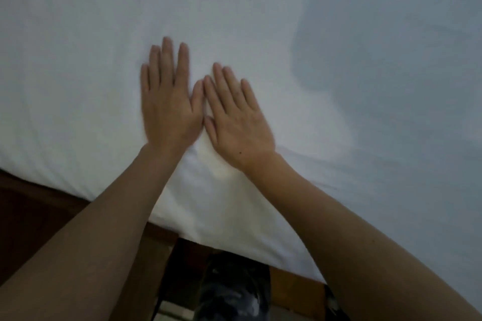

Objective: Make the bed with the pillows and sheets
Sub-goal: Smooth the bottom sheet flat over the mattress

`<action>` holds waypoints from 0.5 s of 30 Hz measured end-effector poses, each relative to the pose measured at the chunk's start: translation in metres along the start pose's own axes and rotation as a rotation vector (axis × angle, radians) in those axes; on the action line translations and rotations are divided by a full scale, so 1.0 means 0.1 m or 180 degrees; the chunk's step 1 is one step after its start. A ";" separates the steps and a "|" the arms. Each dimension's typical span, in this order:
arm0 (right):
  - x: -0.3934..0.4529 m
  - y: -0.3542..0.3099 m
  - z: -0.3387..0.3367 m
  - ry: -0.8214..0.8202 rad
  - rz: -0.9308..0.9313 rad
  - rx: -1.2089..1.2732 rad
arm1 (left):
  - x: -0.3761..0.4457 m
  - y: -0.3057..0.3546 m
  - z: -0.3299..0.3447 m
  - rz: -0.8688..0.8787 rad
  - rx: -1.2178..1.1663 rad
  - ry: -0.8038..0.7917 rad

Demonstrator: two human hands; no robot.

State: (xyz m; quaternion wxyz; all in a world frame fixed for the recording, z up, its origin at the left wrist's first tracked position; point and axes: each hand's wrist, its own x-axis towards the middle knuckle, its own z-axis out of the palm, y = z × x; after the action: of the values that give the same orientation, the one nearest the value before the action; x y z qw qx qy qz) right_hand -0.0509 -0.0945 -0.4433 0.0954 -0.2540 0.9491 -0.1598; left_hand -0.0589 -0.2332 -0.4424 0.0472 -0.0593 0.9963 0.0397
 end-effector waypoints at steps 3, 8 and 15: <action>0.10 -0.67 0.18 -0.0255 -0.0328 -0.0025 | -0.21 -0.64 -0.01 -0.0315 0.0026 0.0122; 0.06 -1.26 0.37 -0.0685 -0.0639 -0.0315 | -0.48 -1.21 -0.03 -0.0687 -0.0009 0.0206; -0.03 -1.09 0.15 -0.0987 -0.1195 -0.0228 | -0.52 -1.21 -0.07 -0.1010 -0.0189 0.0303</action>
State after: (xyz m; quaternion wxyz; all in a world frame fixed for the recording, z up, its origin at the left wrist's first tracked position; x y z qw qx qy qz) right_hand 0.0045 -0.1861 -0.4192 0.1994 -0.4506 0.8644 -0.1001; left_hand 0.0068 -0.3478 -0.4392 0.0038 -0.2190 0.9740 0.0583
